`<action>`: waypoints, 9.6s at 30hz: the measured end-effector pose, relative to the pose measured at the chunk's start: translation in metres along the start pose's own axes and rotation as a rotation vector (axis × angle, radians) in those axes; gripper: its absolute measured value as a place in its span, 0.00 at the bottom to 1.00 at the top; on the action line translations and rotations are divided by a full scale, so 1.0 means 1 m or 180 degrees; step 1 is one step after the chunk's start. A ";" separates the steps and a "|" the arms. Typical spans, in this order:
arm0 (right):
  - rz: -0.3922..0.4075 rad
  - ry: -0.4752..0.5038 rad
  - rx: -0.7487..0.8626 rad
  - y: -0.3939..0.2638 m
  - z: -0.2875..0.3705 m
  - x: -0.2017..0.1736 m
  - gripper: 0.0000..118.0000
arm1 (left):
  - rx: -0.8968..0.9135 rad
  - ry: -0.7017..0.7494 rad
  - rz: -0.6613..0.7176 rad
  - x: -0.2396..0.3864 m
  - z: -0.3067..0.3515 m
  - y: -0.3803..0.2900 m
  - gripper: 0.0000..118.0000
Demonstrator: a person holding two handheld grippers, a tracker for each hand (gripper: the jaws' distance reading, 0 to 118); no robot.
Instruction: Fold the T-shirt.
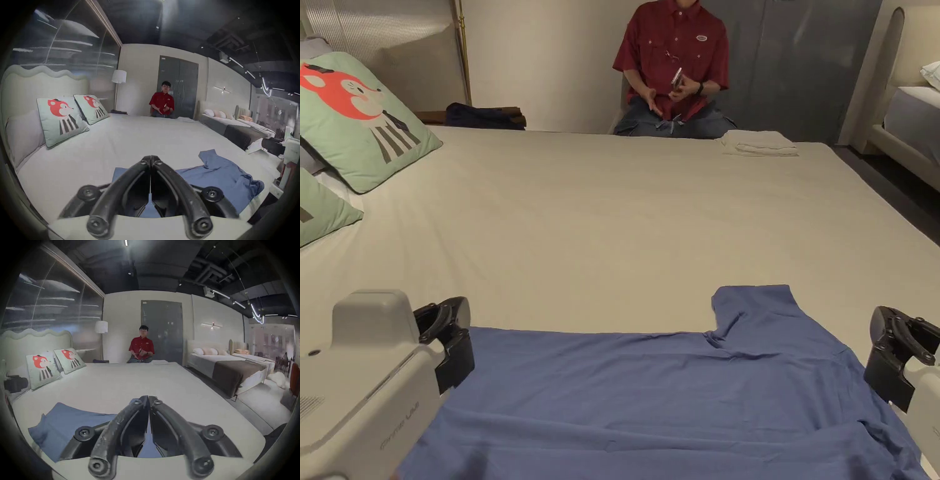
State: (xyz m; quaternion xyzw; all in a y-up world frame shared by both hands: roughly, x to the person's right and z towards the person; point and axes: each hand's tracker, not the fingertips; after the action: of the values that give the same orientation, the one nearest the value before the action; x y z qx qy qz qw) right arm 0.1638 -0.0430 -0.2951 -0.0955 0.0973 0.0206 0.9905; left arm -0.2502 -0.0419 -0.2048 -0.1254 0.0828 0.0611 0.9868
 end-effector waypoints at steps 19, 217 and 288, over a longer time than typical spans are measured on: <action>-0.0070 0.0003 -0.0526 -0.026 -0.072 -0.006 0.00 | -0.2483 0.0481 0.0833 -0.110 -0.257 -0.023 0.94; -0.0469 -0.0101 0.0337 -0.020 0.084 -0.026 0.00 | -0.1378 -0.1166 0.0098 0.132 -0.032 -0.133 0.01; -0.0542 0.0123 0.0251 -0.023 0.089 -0.032 0.00 | -0.2530 -0.1753 0.1507 0.067 -0.127 -0.097 0.16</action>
State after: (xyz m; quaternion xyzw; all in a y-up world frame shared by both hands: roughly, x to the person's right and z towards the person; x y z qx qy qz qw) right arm 0.1509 -0.0493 -0.1990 -0.0647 0.1086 -0.0693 0.9895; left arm -0.1899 -0.1614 -0.3146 -0.4464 -0.1826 0.3392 0.8077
